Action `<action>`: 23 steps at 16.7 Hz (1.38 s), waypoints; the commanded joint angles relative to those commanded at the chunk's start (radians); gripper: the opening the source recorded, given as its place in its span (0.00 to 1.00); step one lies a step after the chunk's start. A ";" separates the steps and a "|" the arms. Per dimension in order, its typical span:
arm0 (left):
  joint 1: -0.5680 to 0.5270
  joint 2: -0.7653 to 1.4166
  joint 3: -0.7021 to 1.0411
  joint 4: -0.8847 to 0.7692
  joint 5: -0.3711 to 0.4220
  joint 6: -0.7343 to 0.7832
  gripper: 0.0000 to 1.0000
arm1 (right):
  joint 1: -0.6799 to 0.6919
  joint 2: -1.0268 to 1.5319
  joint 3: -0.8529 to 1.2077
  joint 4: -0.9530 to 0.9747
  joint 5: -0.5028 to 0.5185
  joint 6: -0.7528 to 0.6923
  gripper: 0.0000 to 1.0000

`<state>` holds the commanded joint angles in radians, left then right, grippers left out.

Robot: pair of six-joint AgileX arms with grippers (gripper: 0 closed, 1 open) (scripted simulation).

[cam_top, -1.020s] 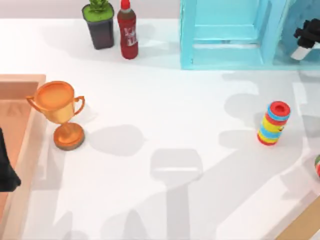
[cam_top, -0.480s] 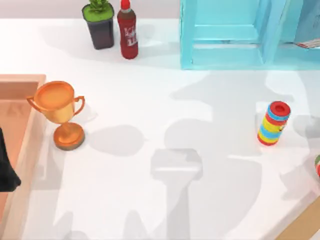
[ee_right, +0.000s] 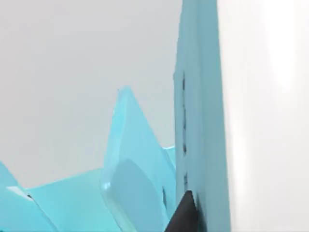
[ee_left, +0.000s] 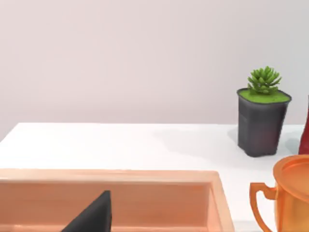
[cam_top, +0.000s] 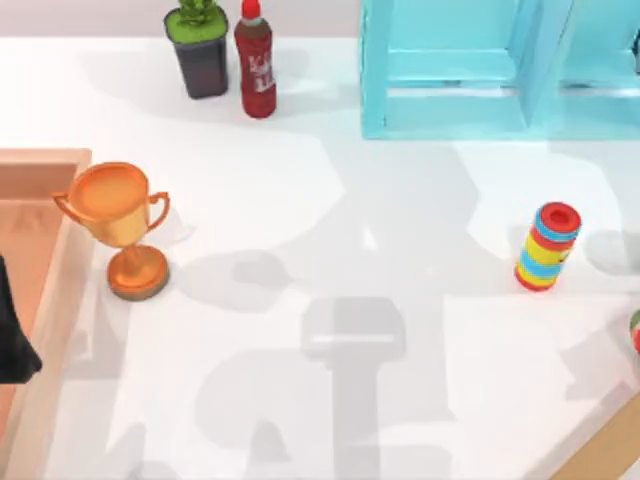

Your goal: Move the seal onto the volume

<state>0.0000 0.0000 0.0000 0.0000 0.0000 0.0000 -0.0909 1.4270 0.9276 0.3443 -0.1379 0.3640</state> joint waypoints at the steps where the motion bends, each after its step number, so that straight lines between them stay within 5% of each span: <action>1: 0.000 0.000 0.000 0.000 0.000 0.000 1.00 | -0.001 -0.063 -0.022 -0.042 -0.002 0.001 0.00; 14: 0.000 0.000 0.000 0.000 0.000 0.000 1.00 | 0.029 -0.222 -0.122 -0.174 0.006 -0.031 0.00; 18: 0.000 0.000 0.000 0.000 0.000 0.000 1.00 | 0.220 -0.117 -0.100 -0.140 0.126 -0.219 0.00; 23: 0.000 0.000 0.000 0.000 0.000 0.000 1.00 | 0.635 0.128 -0.054 -0.054 0.425 -0.636 0.00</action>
<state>0.0000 0.0000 0.0000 0.0000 0.0000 0.0000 0.5438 1.5549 0.8735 0.2902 0.2875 -0.2723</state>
